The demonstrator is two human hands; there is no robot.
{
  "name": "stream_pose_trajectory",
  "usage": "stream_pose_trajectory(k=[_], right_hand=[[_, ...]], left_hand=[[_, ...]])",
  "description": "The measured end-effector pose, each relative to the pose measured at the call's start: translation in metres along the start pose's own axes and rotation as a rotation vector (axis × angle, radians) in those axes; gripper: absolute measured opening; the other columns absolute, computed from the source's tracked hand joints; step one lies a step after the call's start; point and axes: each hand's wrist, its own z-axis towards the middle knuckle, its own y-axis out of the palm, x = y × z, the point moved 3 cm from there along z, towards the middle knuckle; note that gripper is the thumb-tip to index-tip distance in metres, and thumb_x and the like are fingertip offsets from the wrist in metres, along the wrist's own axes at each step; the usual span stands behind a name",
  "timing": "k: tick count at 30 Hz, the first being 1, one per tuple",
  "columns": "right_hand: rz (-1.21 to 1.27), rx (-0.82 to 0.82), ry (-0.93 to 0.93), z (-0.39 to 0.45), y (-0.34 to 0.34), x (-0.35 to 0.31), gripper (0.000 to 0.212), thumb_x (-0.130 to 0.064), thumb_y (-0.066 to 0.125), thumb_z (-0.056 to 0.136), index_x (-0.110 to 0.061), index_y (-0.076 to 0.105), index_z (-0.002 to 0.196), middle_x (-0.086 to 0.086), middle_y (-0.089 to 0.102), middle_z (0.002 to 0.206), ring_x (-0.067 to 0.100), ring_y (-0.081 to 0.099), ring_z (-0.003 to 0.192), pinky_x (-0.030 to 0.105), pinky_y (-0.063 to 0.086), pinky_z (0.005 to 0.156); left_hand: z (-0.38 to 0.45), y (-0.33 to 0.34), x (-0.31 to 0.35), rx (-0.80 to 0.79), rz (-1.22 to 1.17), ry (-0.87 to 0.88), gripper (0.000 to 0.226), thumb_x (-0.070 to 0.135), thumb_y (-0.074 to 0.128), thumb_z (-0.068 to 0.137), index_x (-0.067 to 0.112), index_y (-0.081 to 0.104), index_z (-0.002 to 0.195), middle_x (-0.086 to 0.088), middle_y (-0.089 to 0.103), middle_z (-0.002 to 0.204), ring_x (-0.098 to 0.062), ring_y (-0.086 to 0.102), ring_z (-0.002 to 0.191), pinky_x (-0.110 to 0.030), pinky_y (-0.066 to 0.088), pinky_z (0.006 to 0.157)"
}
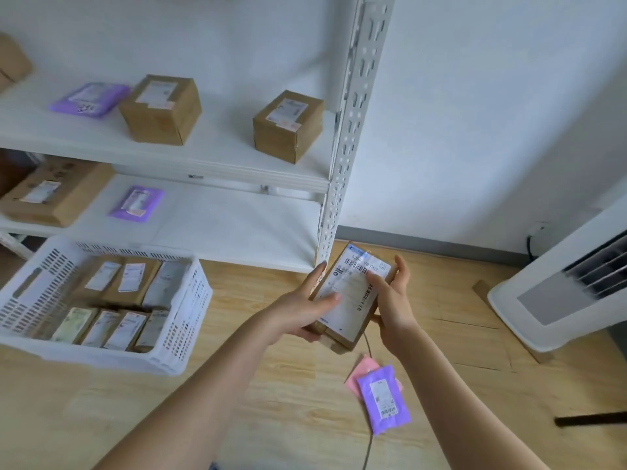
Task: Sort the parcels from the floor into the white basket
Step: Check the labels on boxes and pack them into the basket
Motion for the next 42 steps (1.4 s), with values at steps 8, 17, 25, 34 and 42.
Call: stream_pose_trajectory(k=[8,17,25,34,42], right_hand=[[-0.047,-0.02,0.002,-0.02,0.128,-0.004,0.062,-0.029,0.045,0.094,-0.049,0.008,0.14,-0.009,0.047,0.127,0.015,0.054,0.099,0.033,0.045,0.068],[-0.082,-0.059,0.052,-0.028,0.243,0.016,0.05,-0.027,0.044,0.089,-0.043,0.028,0.133,0.0,0.056,0.113,0.021,0.056,0.09,0.037,0.047,0.066],[-0.102,-0.169,0.02,0.002,0.324,0.021,0.048,-0.023,0.039,0.096,-0.038,0.022,0.138,-0.001,0.052,0.113,0.018,0.059,0.084,0.031,0.052,0.058],[-0.068,-0.274,0.117,0.057,0.455,0.026,0.046,-0.019,0.04,0.095,-0.039,0.034,0.136,0.0,0.065,0.103,0.019,0.066,0.084,0.031,0.056,0.059],[-0.134,-0.361,0.137,0.067,0.568,0.04,0.043,-0.017,0.038,0.097,-0.054,0.042,0.119,-0.009,0.058,0.109,0.018,0.063,0.094,0.026,0.056,0.06]], left_hand=[[-0.049,-0.119,-0.024,0.195,0.264,0.11,0.054,0.062,0.037,0.085,0.073,0.003,0.125,-0.003,0.068,0.077,-0.026,0.071,0.064,-0.038,0.059,0.073],[-0.082,-0.209,-0.074,0.18,0.33,0.164,0.047,0.051,0.029,0.096,0.066,0.006,0.133,0.011,0.051,0.129,-0.013,0.064,0.051,-0.028,0.059,0.063],[-0.068,-0.286,-0.096,0.143,0.634,0.152,0.049,0.053,0.021,0.096,0.063,-0.007,0.135,-0.001,0.063,0.119,-0.015,0.06,0.063,-0.027,0.043,0.048],[-0.03,-0.423,-0.123,0.366,0.524,0.113,0.047,0.043,0.024,0.098,0.061,0.004,0.137,0.0,0.043,0.057,-0.014,0.043,0.048,-0.025,0.029,0.044],[-0.02,-0.535,-0.163,0.374,0.424,0.083,0.045,0.049,0.029,0.096,0.066,0.012,0.134,0.003,0.047,0.058,-0.009,0.043,0.044,-0.016,0.03,0.038]])
